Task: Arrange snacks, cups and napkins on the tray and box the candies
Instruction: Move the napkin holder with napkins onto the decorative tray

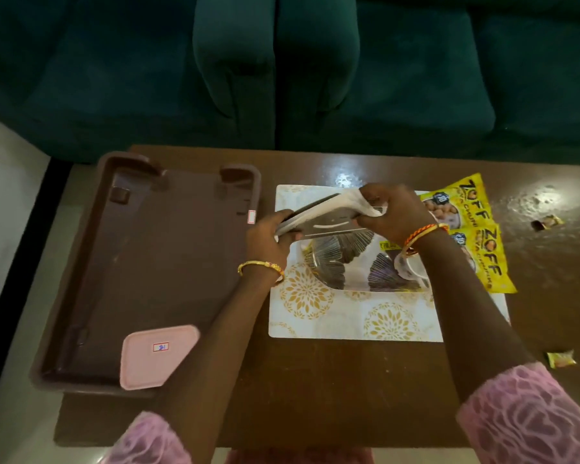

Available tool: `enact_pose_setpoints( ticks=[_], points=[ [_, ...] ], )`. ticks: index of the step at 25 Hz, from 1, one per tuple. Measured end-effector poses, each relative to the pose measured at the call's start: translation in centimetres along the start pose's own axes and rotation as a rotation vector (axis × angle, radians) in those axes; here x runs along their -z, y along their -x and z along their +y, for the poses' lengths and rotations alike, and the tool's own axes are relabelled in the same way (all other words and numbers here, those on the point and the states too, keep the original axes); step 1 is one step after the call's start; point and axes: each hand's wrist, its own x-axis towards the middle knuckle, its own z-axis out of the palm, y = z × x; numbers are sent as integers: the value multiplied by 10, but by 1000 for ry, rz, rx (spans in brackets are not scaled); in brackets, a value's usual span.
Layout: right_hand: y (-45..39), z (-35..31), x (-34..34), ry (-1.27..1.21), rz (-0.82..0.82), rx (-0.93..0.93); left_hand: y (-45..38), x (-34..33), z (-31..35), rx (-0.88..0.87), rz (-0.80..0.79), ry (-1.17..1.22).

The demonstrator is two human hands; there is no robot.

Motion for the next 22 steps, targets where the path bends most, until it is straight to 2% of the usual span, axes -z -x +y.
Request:
enact_pose_setpoints(
  ticks=[11, 15, 19, 22],
  points=[
    [-51, 98, 11, 128, -43, -16, -38, -87, 9, 50, -62, -111],
    [-49, 116, 8, 123, -19, -1, -41, -104, 6, 8, -78, -268],
    [-47, 120, 4, 106, 21, 18, -46, -109, 1, -61, -1, -482],
    [-45, 121, 1, 67, 62, 13, -49, -108, -1, -51, 37, -581]
  ],
)
